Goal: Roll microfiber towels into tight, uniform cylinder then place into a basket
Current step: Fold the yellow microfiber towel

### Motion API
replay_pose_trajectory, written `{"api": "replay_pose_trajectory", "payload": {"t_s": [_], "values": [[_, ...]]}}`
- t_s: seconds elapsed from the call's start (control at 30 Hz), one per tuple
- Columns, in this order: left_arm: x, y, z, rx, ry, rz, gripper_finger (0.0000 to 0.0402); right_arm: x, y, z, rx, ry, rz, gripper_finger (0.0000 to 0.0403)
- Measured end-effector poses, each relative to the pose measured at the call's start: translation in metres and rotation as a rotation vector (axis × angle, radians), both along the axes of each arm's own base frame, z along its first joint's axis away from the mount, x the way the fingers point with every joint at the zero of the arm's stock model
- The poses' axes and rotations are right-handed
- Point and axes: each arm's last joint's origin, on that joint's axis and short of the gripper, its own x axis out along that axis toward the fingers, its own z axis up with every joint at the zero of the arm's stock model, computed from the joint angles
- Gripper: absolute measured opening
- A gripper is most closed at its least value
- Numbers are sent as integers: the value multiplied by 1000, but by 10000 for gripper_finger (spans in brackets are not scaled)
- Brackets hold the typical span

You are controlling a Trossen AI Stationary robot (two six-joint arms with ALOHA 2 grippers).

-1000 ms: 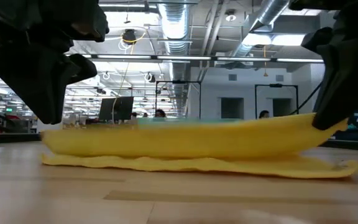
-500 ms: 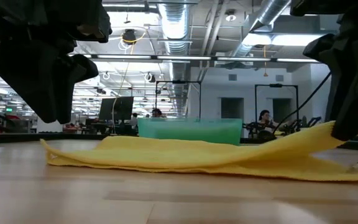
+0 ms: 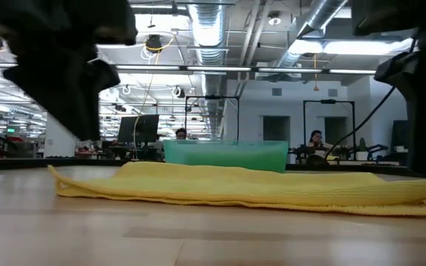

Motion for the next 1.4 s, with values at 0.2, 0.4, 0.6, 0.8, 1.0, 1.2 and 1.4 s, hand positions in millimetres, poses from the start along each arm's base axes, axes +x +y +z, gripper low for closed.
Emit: {"api": "replay_pose_trajectory", "payload": {"t_s": [0.2,0.4,0.6,0.8,1.0,1.2,1.4], "values": [[11,-1,6,51,-158,23,116,5,-8,0,-12,9,-25,187],[19,-5,11,55,-250,-31,116,9,-13,0,-14,7,-44,170],[21,-5,13,65,-274,-37,116,10,-14,3,-15,15,-46,159],[21,-6,13,65,-277,-39,116,16,-10,25,-37,7,-39,148],[21,-6,13,70,-276,-48,116,18,-12,46,-193,-25,9,134],[21,-6,13,67,-275,-49,116,22,-27,66,-454,-97,-3,116],[21,-6,13,55,-275,-30,116,36,-49,65,-525,-107,-55,102]]}}
